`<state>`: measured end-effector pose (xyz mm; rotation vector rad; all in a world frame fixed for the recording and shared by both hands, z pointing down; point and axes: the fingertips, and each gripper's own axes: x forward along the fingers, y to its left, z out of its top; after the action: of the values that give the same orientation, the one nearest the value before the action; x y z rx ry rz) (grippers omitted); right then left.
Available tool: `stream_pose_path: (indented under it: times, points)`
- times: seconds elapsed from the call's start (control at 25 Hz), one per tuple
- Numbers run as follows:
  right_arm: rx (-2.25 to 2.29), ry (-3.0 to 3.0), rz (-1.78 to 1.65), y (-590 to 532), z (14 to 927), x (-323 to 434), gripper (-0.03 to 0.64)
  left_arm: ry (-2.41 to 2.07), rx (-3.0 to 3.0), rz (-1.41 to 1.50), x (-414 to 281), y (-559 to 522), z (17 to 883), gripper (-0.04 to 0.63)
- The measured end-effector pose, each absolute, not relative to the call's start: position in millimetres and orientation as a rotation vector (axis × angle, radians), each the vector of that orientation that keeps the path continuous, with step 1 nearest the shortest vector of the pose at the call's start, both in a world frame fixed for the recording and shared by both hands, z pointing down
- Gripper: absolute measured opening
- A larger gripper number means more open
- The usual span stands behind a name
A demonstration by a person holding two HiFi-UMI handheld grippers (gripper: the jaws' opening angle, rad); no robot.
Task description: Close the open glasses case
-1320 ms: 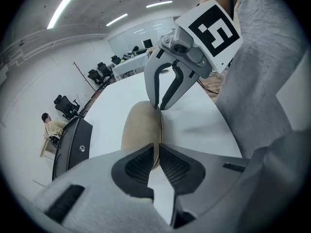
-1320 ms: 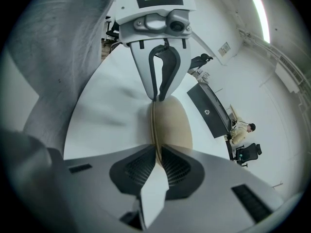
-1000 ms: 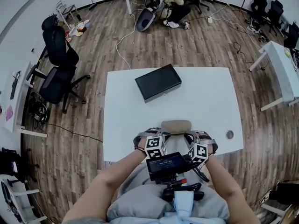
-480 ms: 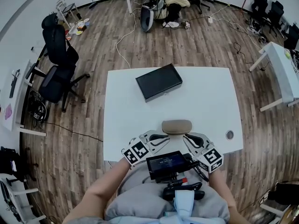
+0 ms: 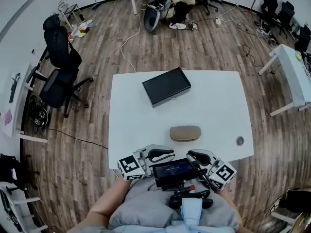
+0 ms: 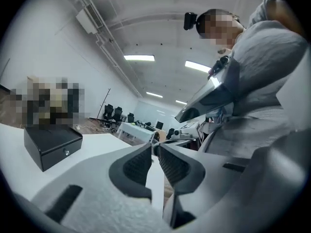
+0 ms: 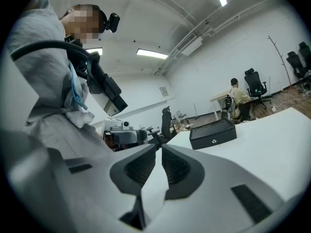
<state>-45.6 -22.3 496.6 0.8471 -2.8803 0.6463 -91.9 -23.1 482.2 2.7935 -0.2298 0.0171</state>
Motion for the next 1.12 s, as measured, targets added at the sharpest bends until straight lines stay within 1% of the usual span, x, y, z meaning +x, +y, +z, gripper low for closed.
stream_pose_path:
  times: [0.4,1.12]
  points:
    - [0.879,-2.857,0.726,-21.6,499.2,-58.8,0.043,-0.177,2.827,0.102,-93.9,-18.9,488.6,0.044]
    - [0.892,-2.801,0.742,-17.6,504.0,-62.8,0.038,-0.15,2.814,0.068,-95.2,-20.5,488.0,0.044]
